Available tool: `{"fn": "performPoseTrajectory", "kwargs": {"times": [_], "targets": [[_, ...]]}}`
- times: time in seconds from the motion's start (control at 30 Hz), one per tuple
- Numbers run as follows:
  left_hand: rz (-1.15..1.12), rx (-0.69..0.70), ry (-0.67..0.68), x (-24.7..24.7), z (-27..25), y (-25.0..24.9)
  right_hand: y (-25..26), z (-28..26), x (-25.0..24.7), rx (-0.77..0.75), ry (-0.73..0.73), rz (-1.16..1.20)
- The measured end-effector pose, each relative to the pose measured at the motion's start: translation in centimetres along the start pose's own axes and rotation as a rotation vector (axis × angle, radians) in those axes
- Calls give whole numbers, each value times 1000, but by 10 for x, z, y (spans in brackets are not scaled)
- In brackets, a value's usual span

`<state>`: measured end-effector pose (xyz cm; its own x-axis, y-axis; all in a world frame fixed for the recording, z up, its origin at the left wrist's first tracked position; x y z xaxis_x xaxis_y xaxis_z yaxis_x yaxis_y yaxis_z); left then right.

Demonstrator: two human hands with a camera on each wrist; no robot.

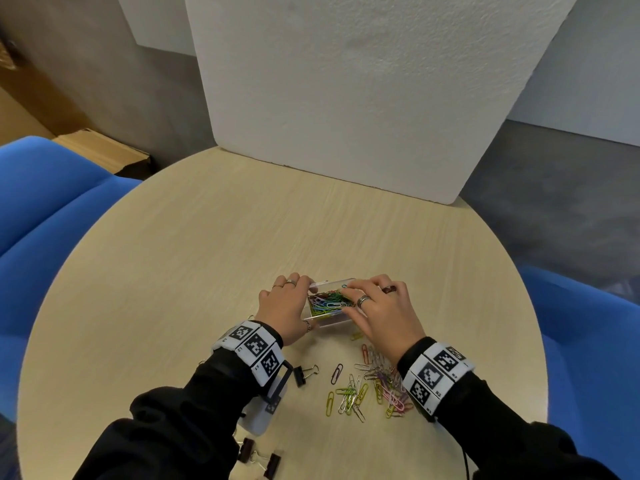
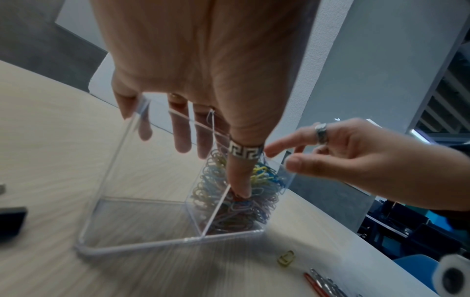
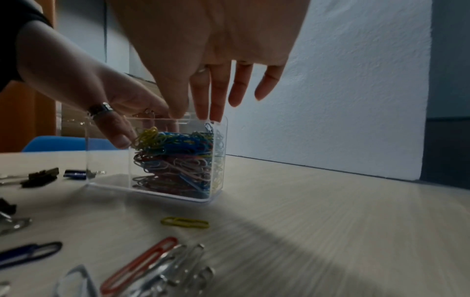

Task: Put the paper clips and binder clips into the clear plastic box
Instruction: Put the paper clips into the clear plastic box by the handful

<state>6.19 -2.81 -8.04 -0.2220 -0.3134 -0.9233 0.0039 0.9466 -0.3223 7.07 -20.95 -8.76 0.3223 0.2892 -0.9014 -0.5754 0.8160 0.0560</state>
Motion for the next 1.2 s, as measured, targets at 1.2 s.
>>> {"fn": "performPoseTrajectory", "kwargs": {"times": [1.2], "targets": [[-228,74,260,59,-55,-71,-33,-89,-26,609,588,462]]}}
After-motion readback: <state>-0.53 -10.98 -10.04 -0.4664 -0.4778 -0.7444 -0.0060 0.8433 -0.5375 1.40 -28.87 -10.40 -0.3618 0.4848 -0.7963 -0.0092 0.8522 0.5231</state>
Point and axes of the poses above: each hand's wrist, its own z-axis towards the middle knuckle, its own x-axis out of the palm, y = z × x, the point moved 1 cm from there along z, towards the middle knuckle, and after that the axes turned 6 degrees about -y, right-handed, at the moved point
